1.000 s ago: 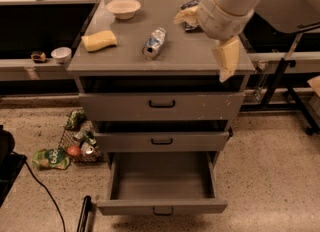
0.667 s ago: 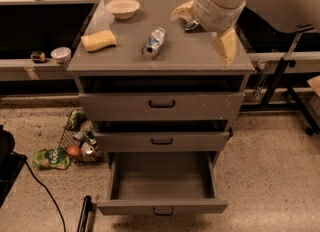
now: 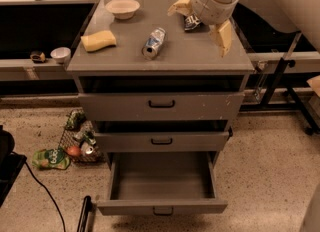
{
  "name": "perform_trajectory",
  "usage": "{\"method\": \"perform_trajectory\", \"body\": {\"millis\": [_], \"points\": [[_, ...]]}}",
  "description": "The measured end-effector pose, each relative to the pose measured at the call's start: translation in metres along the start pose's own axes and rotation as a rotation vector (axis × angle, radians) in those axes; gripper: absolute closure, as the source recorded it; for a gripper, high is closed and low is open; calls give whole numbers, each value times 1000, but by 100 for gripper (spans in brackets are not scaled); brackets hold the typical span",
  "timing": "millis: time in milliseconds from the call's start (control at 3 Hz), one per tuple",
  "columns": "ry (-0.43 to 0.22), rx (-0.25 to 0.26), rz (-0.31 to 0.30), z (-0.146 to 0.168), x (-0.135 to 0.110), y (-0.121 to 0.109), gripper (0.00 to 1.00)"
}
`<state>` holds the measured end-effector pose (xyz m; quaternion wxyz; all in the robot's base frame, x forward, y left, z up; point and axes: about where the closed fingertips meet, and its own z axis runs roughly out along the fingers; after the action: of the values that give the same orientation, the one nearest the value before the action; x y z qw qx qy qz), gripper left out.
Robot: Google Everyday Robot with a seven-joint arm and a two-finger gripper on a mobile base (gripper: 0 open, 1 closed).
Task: Place redbull can into bottom drawer
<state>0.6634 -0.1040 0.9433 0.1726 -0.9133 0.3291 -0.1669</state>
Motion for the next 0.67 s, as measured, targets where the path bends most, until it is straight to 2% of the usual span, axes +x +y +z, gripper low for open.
{"method": "perform_trajectory", "body": {"millis": [333,667], "points": [[51,9,-95,22,11,-11,0],[78,39,-222,51,26,-27,0]]}}
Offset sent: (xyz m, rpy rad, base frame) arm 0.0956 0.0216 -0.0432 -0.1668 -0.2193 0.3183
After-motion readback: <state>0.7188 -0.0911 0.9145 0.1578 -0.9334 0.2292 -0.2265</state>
